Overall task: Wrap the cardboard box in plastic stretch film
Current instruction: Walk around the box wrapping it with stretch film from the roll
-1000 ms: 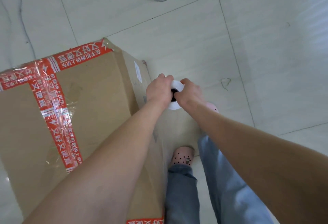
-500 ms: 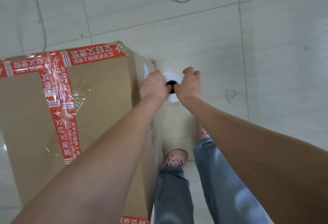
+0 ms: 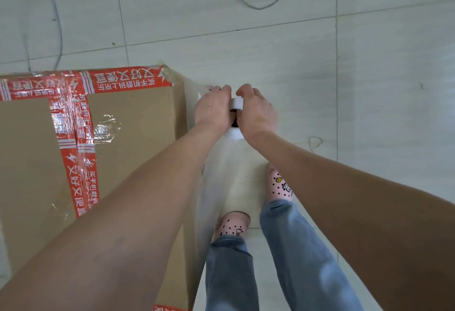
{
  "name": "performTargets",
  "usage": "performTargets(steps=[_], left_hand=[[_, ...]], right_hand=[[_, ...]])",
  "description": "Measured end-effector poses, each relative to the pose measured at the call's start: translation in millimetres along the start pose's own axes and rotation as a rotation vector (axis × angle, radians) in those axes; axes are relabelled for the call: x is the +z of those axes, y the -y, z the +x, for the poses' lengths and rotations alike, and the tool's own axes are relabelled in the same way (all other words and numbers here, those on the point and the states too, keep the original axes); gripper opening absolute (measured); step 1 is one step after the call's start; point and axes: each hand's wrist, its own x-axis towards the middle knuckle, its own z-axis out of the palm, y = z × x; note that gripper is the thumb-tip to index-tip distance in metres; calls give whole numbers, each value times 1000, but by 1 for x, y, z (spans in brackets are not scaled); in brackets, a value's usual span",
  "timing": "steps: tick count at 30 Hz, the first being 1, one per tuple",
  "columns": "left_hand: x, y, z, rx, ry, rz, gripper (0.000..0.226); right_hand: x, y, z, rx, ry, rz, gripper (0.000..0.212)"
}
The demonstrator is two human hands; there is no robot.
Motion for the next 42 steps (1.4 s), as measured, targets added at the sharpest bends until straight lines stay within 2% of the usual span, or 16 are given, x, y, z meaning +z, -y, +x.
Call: performTargets(steps=[4,5,8,11,14,16,18,21,29,35,38,42], left_hand=[[-4,5,7,-126,-21,-84,34],[-5,7,10,-148,-25,-95,35],[-15,10,16,-171,-20,-39,35],[-26,11,21,-84,-40,59,33],[-30,8,27,7,-34,126,31],[-32,3,32,-26,-44,101,30],[-35,-5,39,-110,-51,25,30],[-42,-10,49,-188,-56,-35,34],[-47,-9,54,-26,-14,74,35],[-60,-11,80,89,47,222,27],[-70,1,88,11,71,157,24],[-82,19,100,-118,59,-9,22]], right_hand=[[3,-6,0,330,24,252,43],[3,-6,3,360,31,315,44],[-3,3,16,281,8,302,34],[-10,14,24,135,36,94,29],[-16,18,35,-50,53,-99,33],[-26,17,43,-109,57,-137,38],[-36,13,47,-46,65,-54,41],[-41,8,50,228,132,245,49],[-29,18,54,400,167,558,42],[-31,27,71,353,141,439,31],[-38,40,80,275,109,325,30],[-51,65,98,174,90,134,45]])
